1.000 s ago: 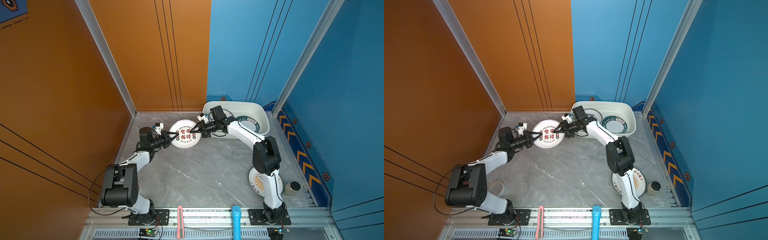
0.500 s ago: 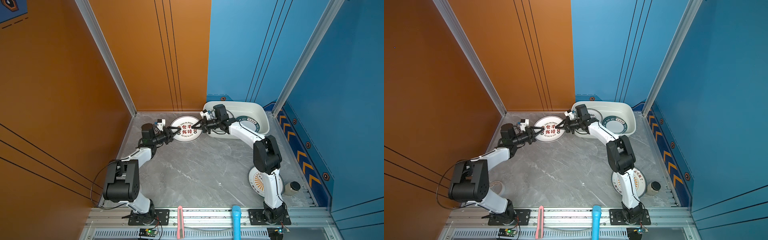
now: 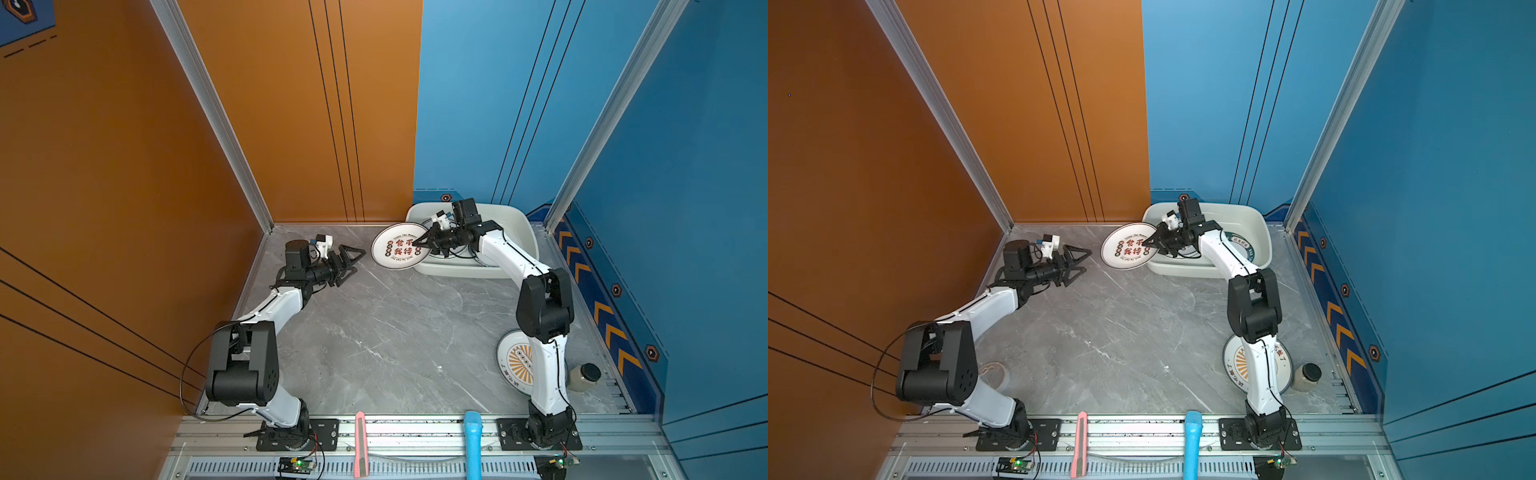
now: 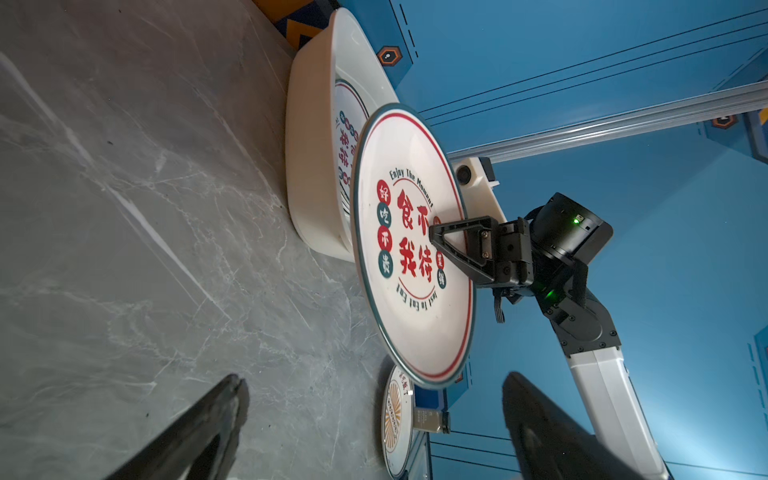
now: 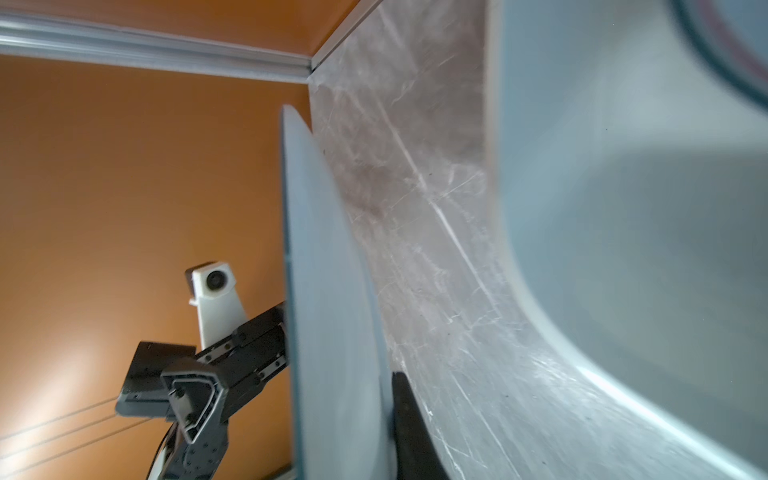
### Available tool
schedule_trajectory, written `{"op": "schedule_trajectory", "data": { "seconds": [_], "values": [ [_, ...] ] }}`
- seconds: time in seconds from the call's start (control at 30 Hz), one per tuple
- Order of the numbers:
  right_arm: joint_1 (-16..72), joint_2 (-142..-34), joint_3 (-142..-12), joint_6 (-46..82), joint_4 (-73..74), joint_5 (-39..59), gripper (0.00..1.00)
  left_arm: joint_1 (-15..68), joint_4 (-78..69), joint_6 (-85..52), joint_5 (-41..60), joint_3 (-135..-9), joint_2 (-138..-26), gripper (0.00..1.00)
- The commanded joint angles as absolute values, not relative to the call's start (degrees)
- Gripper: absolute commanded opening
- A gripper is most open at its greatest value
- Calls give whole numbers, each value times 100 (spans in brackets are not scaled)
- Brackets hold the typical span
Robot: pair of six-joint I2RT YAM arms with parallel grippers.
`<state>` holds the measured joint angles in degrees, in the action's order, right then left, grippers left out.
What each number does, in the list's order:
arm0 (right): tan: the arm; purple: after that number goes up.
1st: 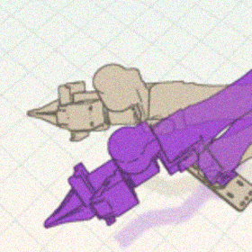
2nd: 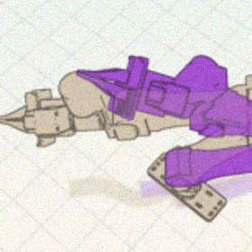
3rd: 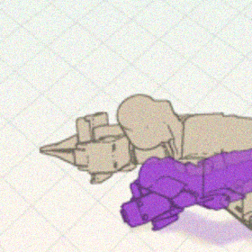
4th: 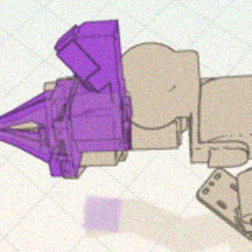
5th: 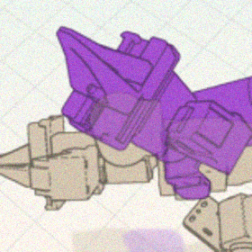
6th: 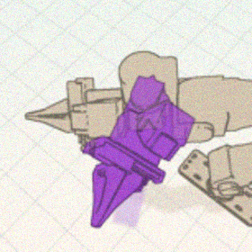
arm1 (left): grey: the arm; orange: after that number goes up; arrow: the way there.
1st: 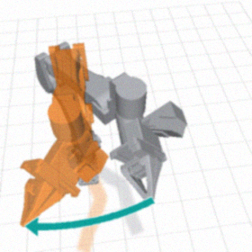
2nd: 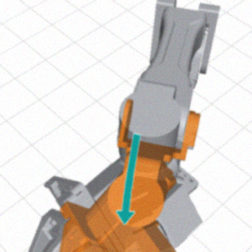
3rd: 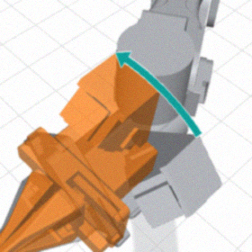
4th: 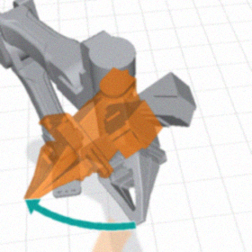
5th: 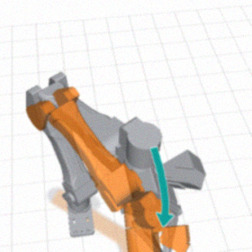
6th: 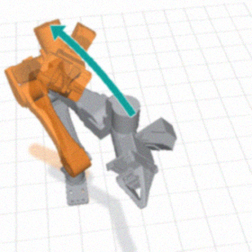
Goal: Place the plates into the plastic bin on the countertop
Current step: 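Carry the plate into the bin with right gripper while left gripper withdraws, then lower the red-character plate onto the red-character stack in the bin, open right gripper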
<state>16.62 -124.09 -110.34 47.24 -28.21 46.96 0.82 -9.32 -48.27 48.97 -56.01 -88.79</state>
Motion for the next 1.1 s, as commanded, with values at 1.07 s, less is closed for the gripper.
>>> {"op": "schedule_trajectory", "data": {
  "seconds": [1.07],
  "values": [
    [308,-14035,-13008,4944,-4192,3190,0,-4,1846,-2918,3794,-5827,-8092,98]
  ]
}}
